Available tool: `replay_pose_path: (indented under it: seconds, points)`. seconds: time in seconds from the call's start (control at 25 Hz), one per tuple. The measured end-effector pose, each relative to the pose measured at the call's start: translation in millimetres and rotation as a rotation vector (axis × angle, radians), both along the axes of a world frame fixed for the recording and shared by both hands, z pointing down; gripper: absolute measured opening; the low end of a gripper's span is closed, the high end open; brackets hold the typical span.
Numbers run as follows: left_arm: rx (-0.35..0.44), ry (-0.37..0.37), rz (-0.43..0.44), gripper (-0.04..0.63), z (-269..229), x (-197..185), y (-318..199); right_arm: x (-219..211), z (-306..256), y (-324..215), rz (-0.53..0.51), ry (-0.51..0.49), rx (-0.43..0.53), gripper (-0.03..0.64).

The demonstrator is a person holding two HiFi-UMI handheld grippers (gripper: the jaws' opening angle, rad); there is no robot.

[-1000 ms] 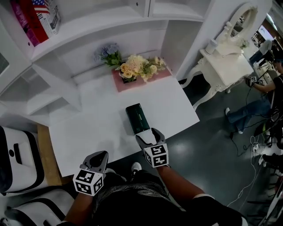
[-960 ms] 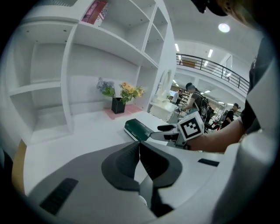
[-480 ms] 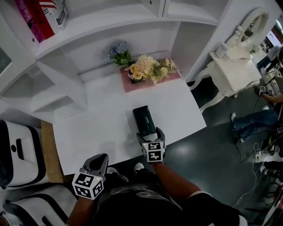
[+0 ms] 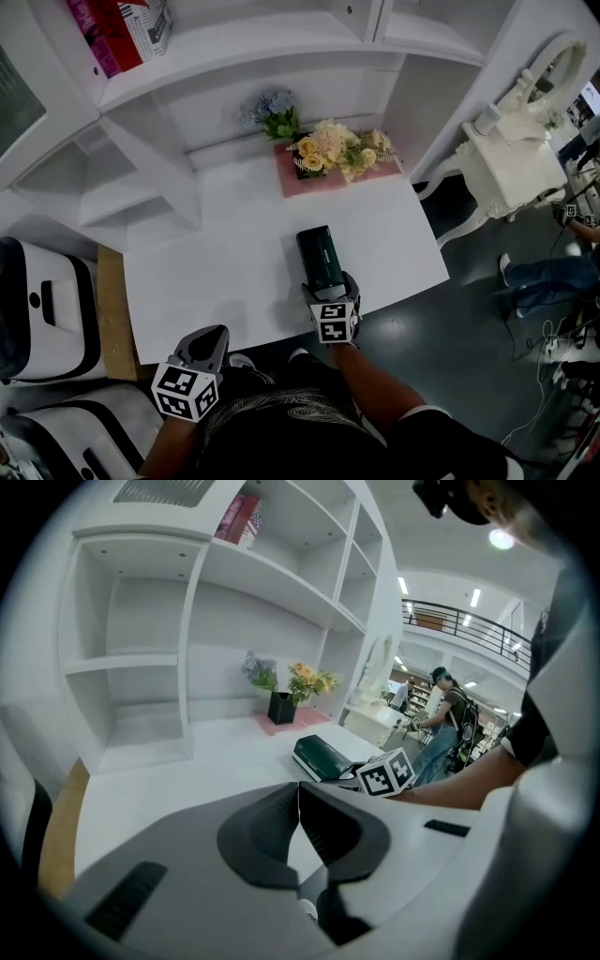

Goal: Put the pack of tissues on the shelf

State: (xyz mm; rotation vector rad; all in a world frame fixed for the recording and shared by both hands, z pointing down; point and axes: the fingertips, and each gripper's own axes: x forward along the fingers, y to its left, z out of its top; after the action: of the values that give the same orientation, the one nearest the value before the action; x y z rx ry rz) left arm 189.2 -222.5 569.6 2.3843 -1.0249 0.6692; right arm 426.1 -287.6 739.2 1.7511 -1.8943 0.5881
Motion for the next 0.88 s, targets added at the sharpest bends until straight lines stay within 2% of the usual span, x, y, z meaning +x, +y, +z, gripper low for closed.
replay_pose_path:
  seconds: [0.2,0.32,0.6,0.88]
  points:
    - [0.05,-0.026,0.001,0.015,-6.0,-5.8,3.7,1.1,-4.4,1.1,0.012,-0.072,-0.04,0.448]
    - [0.061,-0.017,-0.012,0.015,-12.2,-15.6,5.6,-1.7,-14.8,5.6,0.015,-0.118,-0.053,0.448]
    - [0.059,0.03,-0.023,0.015,-15.9,-39.4,0.2,-21.5,-49.4,17.1,0.014,-0.181,-0.026,0.446]
    - [0.1,0.066,0.005,0.015,-45.3,-83.4,-16.6,-67.6,-96.9,25.5,0.016,-0.225,0.025,0.446]
